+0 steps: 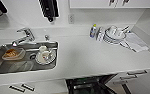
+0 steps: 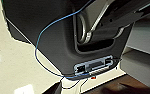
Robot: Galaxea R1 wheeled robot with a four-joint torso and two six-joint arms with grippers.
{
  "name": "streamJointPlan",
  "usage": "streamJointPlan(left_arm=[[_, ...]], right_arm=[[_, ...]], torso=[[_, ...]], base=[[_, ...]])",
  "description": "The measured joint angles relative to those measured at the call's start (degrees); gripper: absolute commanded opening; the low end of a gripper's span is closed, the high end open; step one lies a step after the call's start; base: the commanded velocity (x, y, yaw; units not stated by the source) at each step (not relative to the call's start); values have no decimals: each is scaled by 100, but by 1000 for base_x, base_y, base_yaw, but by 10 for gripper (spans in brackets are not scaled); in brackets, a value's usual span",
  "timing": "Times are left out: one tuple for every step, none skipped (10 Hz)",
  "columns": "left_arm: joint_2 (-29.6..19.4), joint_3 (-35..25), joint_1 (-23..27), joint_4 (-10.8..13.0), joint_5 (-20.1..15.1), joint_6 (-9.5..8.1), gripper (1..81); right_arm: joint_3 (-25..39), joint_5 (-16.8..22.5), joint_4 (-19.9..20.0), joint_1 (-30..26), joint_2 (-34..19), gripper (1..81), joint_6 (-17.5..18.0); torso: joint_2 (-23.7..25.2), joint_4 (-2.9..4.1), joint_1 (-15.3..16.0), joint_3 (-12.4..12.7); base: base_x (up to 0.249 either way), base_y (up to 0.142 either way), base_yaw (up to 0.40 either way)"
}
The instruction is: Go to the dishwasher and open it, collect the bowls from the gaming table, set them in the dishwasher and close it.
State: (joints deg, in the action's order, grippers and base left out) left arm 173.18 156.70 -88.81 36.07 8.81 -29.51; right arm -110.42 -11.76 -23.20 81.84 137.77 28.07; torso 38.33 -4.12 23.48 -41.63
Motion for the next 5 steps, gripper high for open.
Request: streamJointPlan(left_arm=[[-2,0,-2,0,-13,0,811],[-2,0,0,0,-22,-2,811],[-2,0,-2,0,-27,0,811],[-2,0,2,0,-27,0,811],[-2,0,-16,0,-28,0,811]], right_arm=[[44,-6,2,-193,46,811,15],[55,-16,2,-352,90,811,52],[108,-17,5,-522,116,811,141],[191,-24,7,-686,110,811,307],[382,-68,11,-827,51,811,602]], torso=[[210,0,131,0],[417,0,262,-2],[623,0,389,-2],[743,0,457,-2],[784,0,488,-2]], base=[[0,0,0],[0,0,0],[0,0,0],[0,0,0],[0,0,0]])
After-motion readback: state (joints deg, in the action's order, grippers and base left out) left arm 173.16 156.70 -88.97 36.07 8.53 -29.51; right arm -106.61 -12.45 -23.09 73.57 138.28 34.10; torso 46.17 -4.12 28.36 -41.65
